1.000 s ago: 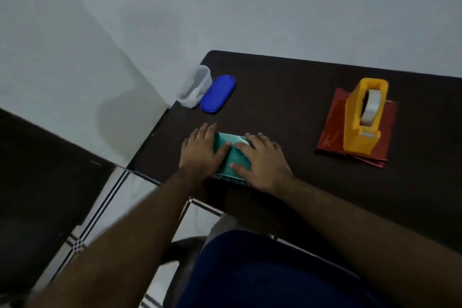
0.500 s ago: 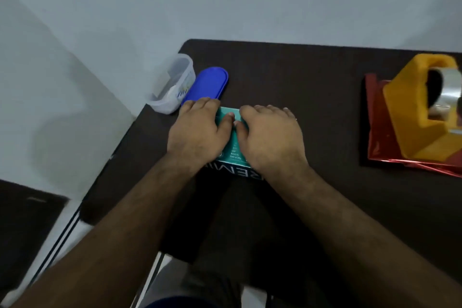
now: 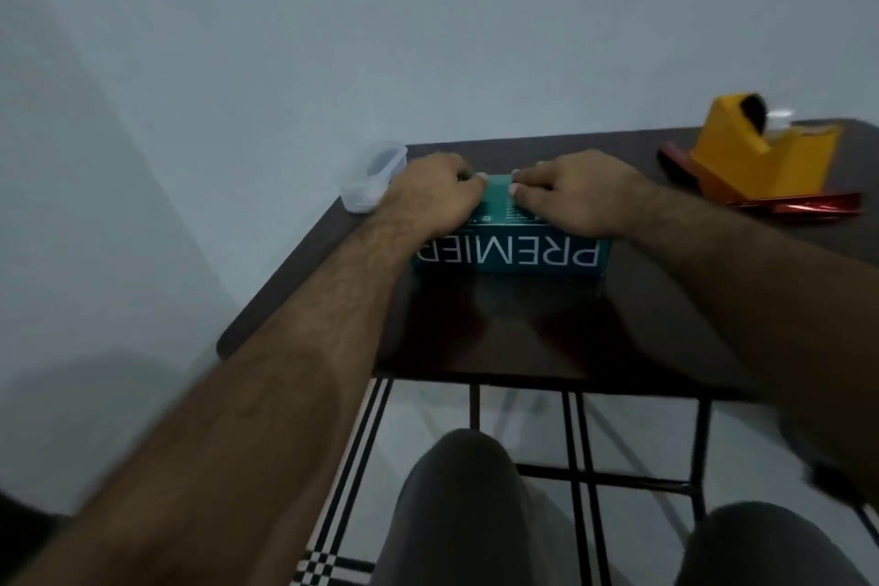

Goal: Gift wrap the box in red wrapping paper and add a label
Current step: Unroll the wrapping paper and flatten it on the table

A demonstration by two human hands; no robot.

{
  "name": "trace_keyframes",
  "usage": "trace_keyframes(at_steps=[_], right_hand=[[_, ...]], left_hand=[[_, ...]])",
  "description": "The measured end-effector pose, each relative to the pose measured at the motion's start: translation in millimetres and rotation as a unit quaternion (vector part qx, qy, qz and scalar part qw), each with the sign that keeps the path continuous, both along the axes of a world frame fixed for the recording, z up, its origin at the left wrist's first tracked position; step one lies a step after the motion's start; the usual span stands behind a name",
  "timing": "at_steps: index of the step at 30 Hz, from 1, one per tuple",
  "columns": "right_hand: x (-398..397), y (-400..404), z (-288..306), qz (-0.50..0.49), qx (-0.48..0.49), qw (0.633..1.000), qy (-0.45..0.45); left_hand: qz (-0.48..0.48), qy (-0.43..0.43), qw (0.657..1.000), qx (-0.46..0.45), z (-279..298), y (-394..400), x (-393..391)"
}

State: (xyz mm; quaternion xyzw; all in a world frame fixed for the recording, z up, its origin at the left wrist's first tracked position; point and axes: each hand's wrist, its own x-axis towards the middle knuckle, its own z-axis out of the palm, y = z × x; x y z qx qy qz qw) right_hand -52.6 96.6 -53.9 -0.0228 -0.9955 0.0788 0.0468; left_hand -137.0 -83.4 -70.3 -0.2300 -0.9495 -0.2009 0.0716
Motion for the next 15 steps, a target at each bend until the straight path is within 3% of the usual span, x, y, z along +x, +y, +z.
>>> trace_keyframes(at_steps=[6,15], right_hand=[[52,-27,-7,-0.048,-0.027,0.998,0.027],[13,-114,-17,-0.013,-0.021,0.999,0.033]], left_hand=[[-0.067,0.021,0.997,-0.028,-8,-29,48],[-0.006,0.013,1.0,-0.013,-11,-120,23]])
